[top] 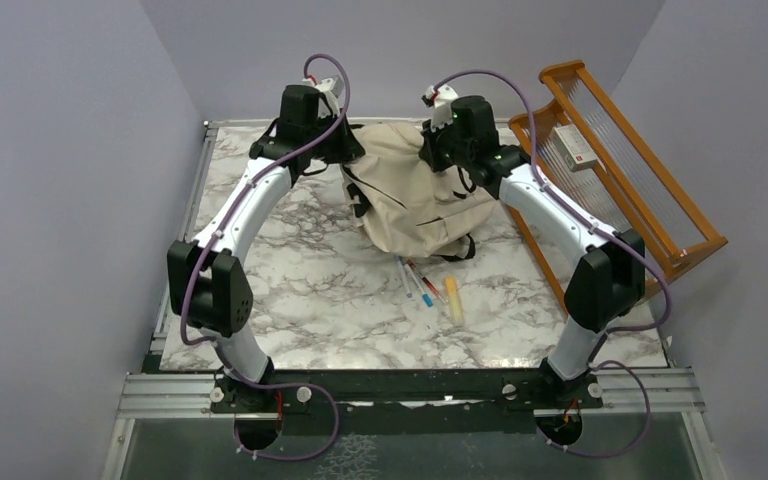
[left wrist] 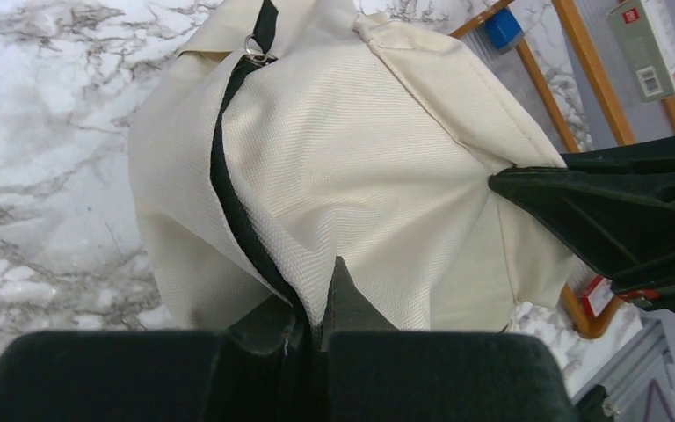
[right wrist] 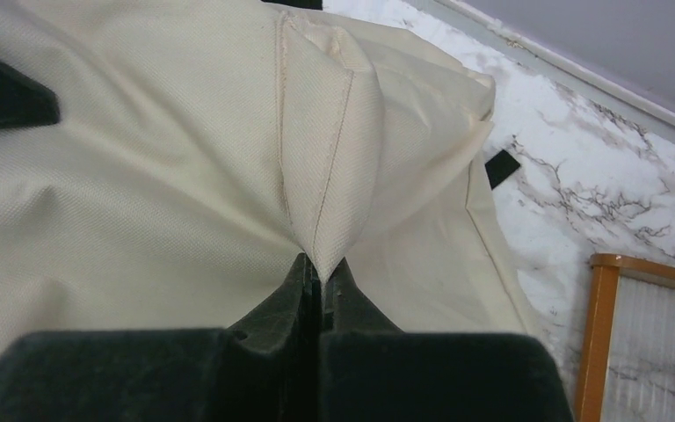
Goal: Pack the student bag
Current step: Pick up the student bag at the center of the board, then place the student bag at the center of the board.
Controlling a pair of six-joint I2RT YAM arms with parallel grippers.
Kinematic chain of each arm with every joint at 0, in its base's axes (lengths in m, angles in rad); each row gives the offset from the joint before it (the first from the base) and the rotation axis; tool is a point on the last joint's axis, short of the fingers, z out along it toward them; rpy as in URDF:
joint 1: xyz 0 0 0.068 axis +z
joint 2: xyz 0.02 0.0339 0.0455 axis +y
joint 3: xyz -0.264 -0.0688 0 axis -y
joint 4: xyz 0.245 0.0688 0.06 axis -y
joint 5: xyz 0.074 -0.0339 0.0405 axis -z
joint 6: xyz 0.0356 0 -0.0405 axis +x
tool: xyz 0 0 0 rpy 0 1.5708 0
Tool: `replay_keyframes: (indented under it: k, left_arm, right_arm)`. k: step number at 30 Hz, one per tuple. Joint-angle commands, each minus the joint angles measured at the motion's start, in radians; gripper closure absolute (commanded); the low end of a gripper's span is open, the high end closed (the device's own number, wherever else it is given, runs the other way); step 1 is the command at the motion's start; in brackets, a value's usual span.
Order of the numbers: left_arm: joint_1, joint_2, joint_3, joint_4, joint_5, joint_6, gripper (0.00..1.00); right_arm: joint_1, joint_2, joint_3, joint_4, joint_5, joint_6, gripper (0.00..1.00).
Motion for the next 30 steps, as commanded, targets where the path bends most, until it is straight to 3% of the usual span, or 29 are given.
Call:
replay_keyframes:
  k: [1, 9, 13, 17, 23, 30]
  left_arm:
    - [0.049, 0.091, 0.064, 0.034, -0.017, 0.159, 1.0]
    - [0.114, 0.183, -0.069, 0.121, -0.137, 0.295, 1.0]
    - [0.135, 0.216, -0.153, 0.205, -0.107, 0.285, 0.98]
    - [0.141, 0.242, -0.185, 0.226, -0.114, 0.263, 0.86]
    - [0.145, 0.162, -0.256, 0.26, -0.171, 0.225, 0.64]
    - [0.14, -0.061, -0.354, 0.313, -0.194, 0.194, 0.39]
  right_arm:
    - [-0.022, 0.015, 0.08, 0.157, -0.004, -0.034, 0.99]
    - [-0.022, 0.016, -0.091, 0.135, -0.299, 0.016, 0.98]
    - [-0.022, 0.034, -0.14, 0.15, -0.404, 0.047, 0.85]
    - [-0.022, 0.025, -0.154, 0.145, -0.444, 0.068, 0.7]
    - [-0.022, -0.108, -0.261, 0.167, -0.303, 0.103, 0.6]
    - [-0.029, -0.302, -0.482, 0.197, 0.098, 0.252, 0.54]
